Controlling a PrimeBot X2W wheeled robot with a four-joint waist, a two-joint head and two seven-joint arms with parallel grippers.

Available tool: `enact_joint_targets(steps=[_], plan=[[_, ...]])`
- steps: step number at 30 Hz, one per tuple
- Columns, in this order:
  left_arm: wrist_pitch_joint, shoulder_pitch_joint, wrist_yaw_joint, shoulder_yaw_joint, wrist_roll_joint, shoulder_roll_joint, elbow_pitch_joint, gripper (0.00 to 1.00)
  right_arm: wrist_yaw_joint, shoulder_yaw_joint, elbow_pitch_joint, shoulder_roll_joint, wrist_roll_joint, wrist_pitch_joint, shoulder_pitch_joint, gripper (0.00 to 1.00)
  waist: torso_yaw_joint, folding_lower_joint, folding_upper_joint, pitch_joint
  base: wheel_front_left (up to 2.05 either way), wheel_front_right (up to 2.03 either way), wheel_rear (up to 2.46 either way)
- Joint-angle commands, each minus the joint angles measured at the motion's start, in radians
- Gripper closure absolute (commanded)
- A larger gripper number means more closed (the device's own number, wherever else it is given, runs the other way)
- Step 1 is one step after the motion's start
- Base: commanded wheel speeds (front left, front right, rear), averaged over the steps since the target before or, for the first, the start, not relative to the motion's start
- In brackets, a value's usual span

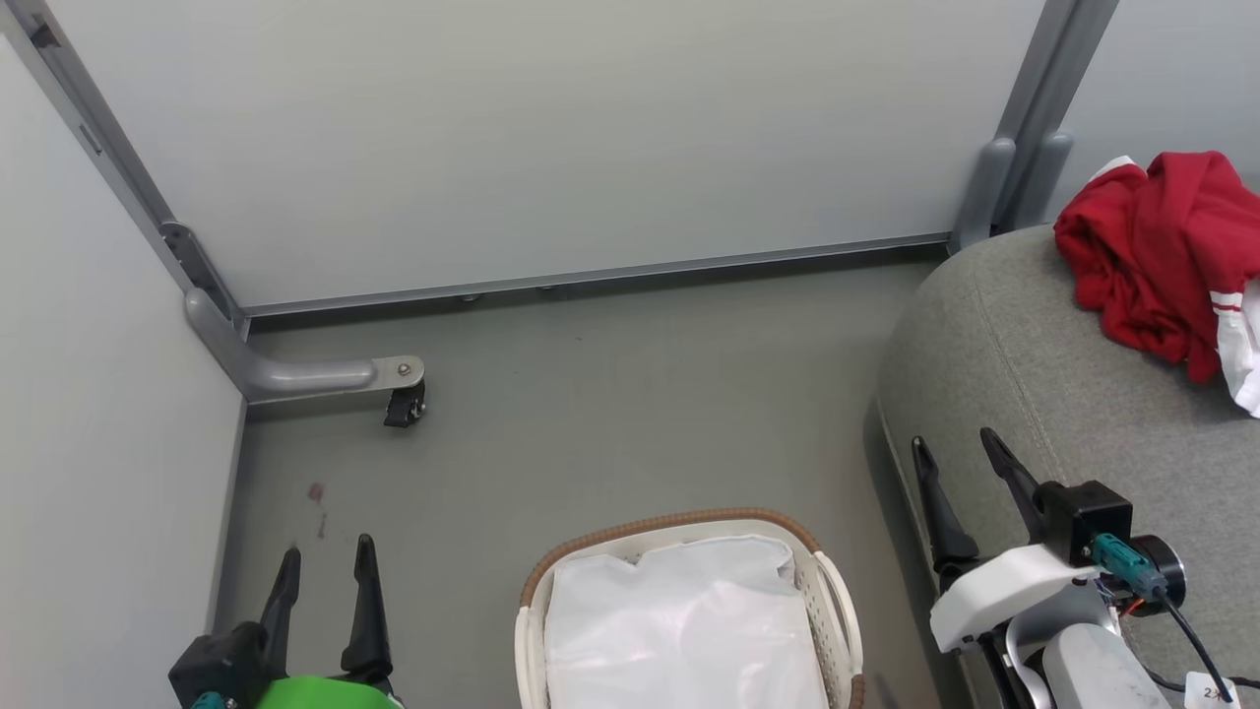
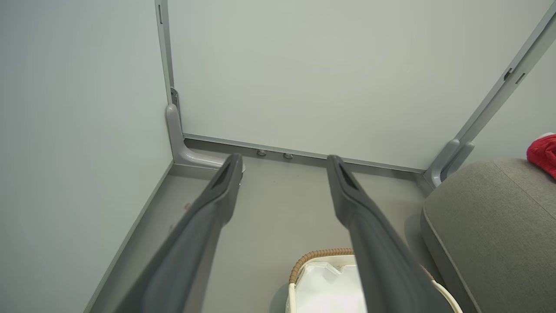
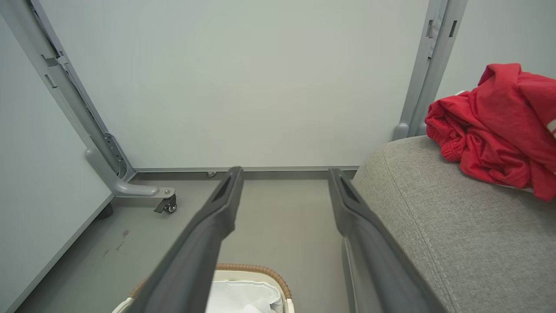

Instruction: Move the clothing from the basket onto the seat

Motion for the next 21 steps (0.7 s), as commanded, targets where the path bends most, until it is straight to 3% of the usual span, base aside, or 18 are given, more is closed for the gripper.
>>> enact_joint_targets(steps=[1,15,16,21], plan=[[-0.001,0.015,-0.002,0.001,-0.013,0.000,-0.004,0.00,-0.001,-0.003,-0.011,-0.004,0.004,0.000,0.019,0.00,0.003,0.0001,0.0000,-0.003,0.00,0.00,0.00],[-0.001,0.015,-0.004,-0.010,-0.022,0.000,-0.007,0.00,-0.001,0.005,-0.037,-0.004,0.017,0.000,0.047,0.00,-0.003,0.0001,0.0000,-0.007,0.00,0.00,0.00],[0.000,0.007,-0.003,-0.012,-0.024,-0.001,-0.005,1.00,0.000,0.005,-0.035,0.000,0.011,0.000,0.036,1.00,-0.003,0.0001,0.0000,-0.007,0.00,0.00,0.00],[0.007,0.005,-0.003,-0.015,-0.046,-0.003,0.027,1.00,0.000,0.001,-0.002,0.006,0.033,0.010,0.050,1.00,-0.003,0.0001,0.0000,-0.007,0.00,0.00,0.00]])
